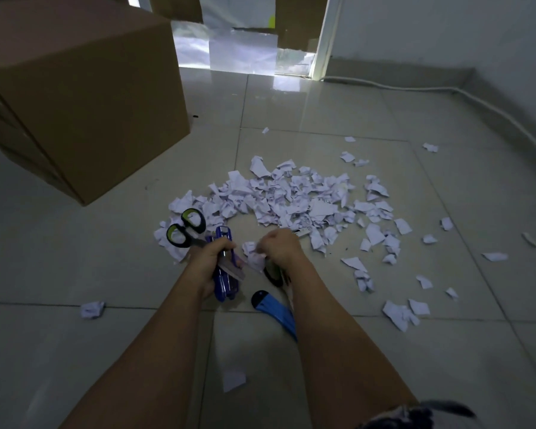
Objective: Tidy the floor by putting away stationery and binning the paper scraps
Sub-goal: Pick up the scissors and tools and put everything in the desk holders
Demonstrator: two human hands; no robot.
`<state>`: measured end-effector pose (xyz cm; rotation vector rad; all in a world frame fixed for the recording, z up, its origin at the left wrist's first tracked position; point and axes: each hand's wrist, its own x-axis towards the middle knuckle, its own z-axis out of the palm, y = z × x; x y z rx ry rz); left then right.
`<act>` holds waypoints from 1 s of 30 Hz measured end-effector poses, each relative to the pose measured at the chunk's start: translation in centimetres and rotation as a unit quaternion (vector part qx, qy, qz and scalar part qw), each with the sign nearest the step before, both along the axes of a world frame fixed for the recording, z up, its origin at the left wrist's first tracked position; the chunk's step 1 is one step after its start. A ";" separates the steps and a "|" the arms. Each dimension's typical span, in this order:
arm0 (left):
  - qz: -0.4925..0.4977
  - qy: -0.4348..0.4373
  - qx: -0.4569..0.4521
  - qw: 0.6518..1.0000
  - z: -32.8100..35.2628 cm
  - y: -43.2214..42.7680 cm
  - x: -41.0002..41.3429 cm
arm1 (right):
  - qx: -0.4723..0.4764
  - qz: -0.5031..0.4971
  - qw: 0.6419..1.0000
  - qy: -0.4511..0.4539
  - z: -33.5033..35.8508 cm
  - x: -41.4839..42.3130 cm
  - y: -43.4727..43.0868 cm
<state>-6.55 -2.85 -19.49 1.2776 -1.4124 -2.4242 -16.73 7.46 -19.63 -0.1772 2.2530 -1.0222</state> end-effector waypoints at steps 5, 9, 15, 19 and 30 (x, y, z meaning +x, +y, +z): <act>-0.016 -0.068 -0.118 0.991 -1.3 1.2 0.0 | 0.255 0.007 0.965 0.060 -2.5 1.3 2.8; -0.031 -0.064 -0.155 0.985 -1.9 2.2 0.0 | 0.216 0.013 0.970 0.108 -3.3 1.3 2.5; -0.016 -0.069 -0.117 0.991 -2.8 1.7 0.0 | 0.051 -0.026 0.995 0.080 -0.6 -2.0 0.6; 0.014 -0.016 -0.060 0.998 -2.4 1.3 -0.2 | -0.128 -0.042 0.989 -0.059 0.9 -2.7 -0.6; 0.080 -0.010 -0.038 0.996 -2.4 1.4 -1.1 | -0.196 -0.039 0.948 -0.246 0.3 0.0 -0.7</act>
